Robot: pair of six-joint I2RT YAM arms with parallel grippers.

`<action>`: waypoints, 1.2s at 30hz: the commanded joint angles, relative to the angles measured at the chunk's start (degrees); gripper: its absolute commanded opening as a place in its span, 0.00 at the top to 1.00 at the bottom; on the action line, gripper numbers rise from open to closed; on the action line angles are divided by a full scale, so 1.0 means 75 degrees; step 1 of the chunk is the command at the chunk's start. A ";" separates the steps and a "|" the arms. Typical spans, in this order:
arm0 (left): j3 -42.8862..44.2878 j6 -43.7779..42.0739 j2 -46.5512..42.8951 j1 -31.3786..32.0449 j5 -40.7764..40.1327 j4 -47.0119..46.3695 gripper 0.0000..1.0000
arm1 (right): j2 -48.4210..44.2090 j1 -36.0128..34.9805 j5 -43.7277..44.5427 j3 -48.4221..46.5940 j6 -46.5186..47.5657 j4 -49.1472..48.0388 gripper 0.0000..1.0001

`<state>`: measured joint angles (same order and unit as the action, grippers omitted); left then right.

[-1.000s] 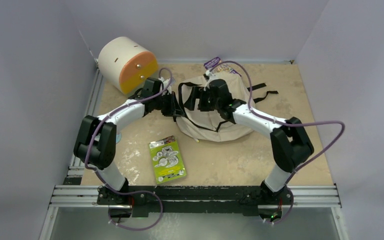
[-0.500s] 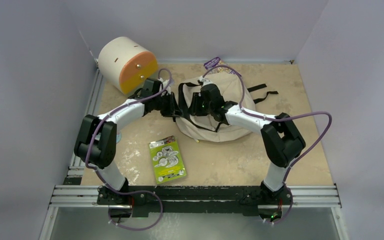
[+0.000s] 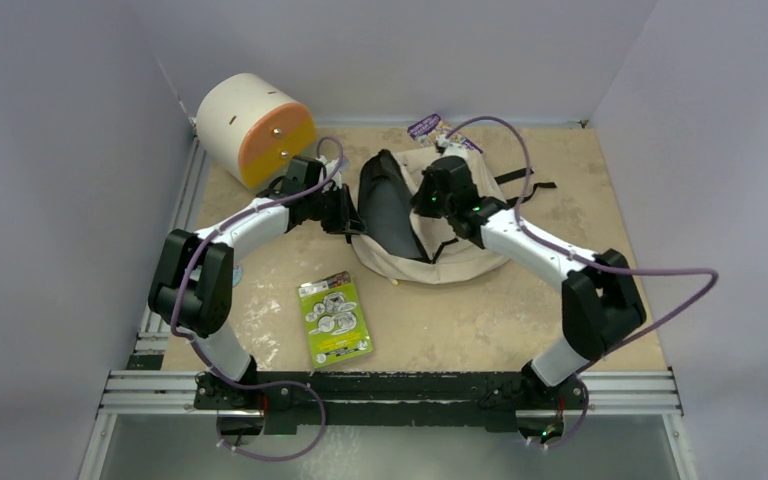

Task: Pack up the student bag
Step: Unzip the student bag at the center of the board, then adjust the student bag at the center of the board.

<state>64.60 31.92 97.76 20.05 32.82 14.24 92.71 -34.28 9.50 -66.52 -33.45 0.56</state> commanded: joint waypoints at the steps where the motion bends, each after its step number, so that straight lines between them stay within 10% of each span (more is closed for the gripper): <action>1: 0.0302 0.0006 -0.0008 0.0033 0.0149 -0.0232 1.00 | -0.0665 0.1061 0.0225 0.0511 -0.0216 -0.0086 1.00; 18: 0.0636 0.0098 -0.0248 0.0021 0.0269 -0.0333 1.00 | -0.1666 0.3175 -0.0784 0.1851 -0.0616 -0.0343 1.00; 36: 0.6225 0.0426 0.2260 0.2115 -0.0083 0.1255 1.00 | -0.3406 0.5697 -0.0061 0.1554 -0.0074 0.0865 1.00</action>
<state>105.34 33.91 109.03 32.29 32.77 21.56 69.84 3.86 4.21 -53.56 -37.15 4.95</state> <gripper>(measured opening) 0.027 0.012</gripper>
